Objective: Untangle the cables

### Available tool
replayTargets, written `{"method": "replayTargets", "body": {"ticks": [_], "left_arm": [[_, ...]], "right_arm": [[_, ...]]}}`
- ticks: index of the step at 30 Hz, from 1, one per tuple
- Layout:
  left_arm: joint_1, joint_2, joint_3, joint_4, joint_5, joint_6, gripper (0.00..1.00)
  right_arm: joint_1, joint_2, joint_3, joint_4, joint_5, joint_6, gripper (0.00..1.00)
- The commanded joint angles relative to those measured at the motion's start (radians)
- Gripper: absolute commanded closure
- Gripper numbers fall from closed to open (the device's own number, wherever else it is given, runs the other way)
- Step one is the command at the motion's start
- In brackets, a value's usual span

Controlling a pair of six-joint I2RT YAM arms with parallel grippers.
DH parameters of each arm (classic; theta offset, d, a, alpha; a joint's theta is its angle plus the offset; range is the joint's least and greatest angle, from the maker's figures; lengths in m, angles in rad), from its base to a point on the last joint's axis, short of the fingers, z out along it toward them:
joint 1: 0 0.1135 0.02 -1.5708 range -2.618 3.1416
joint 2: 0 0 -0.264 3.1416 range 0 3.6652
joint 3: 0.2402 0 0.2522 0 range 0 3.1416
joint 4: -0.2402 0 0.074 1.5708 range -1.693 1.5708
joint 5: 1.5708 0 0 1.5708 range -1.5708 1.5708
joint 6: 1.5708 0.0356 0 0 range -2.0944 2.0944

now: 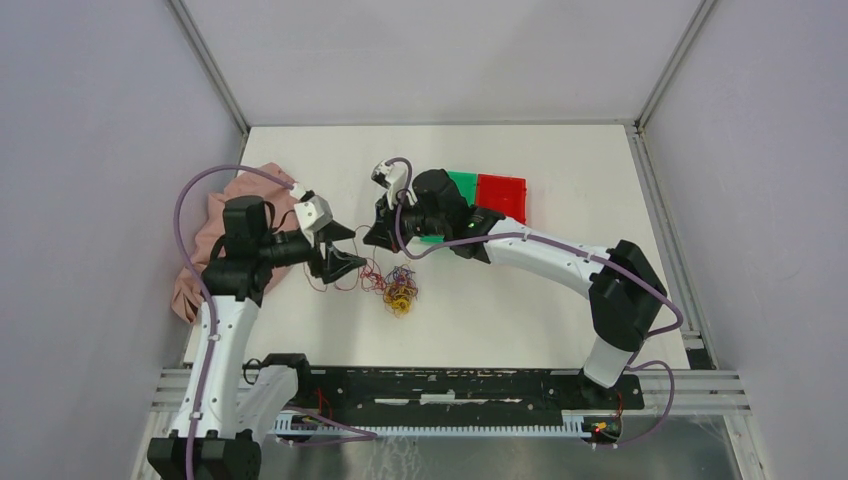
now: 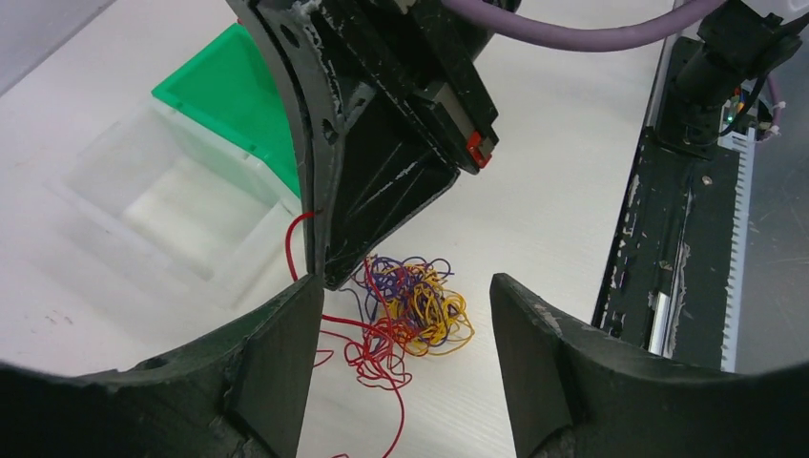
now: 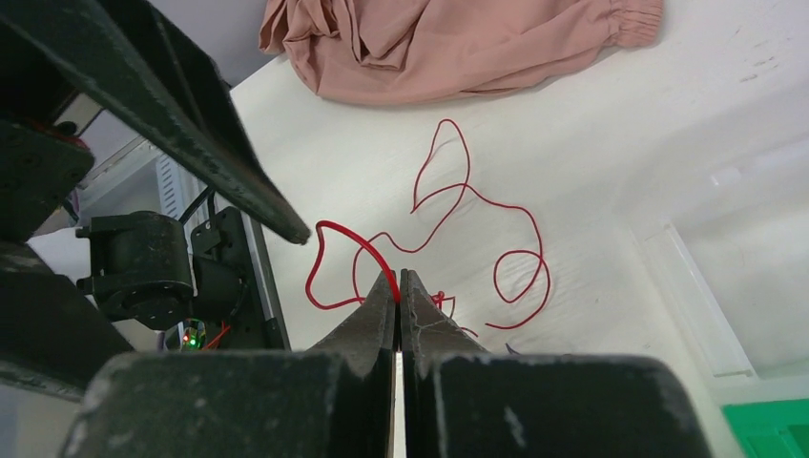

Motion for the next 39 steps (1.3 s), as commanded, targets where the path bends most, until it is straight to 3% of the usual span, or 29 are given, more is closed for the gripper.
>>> {"method": "replayTargets", "body": {"ticks": [1, 6, 12, 17, 21, 24, 26, 32, 34, 39], "left_arm": [[-0.001, 0.027, 0.003, 0.08, -0.007, -0.012, 0.3], [-0.002, 0.015, -0.048, 0.134, -0.067, -0.051, 0.38], [-0.002, 0.027, -0.066, 0.254, -0.179, -0.161, 0.67], [-0.001, 0.024, -0.095, 0.374, -0.218, -0.254, 0.76], [-0.003, 0.028, -0.104, 0.384, -0.199, -0.272, 0.72], [-0.003, 0.028, -0.099, 0.361, -0.208, -0.253, 0.49], [-0.003, 0.025, -0.094, 0.335, -0.192, -0.229, 0.41], [-0.003, 0.02, -0.086, 0.263, -0.152, -0.137, 0.4], [-0.003, 0.024, -0.075, 0.23, -0.139, -0.089, 0.45], [-0.003, 0.047, -0.032, 0.146, -0.108, 0.017, 0.78]], "right_arm": [[0.014, -0.035, 0.044, 0.025, -0.031, -0.019, 0.99], [0.017, -0.047, 0.035, 0.026, -0.038, -0.018, 0.99], [0.031, -0.048, 0.032, 0.04, -0.049, -0.016, 1.0], [0.042, -0.052, 0.032, 0.041, -0.05, -0.011, 0.99], [0.043, -0.058, 0.027, 0.058, -0.061, 0.008, 0.99], [0.043, -0.058, 0.026, 0.075, -0.078, 0.025, 0.99], [0.044, -0.053, 0.025, 0.093, -0.094, 0.043, 0.99], [0.043, -0.036, 0.027, 0.126, -0.152, 0.081, 1.0], [0.044, -0.035, 0.027, 0.13, -0.173, 0.086, 0.99], [0.043, -0.04, 0.02, 0.133, -0.201, 0.099, 0.98]]}}
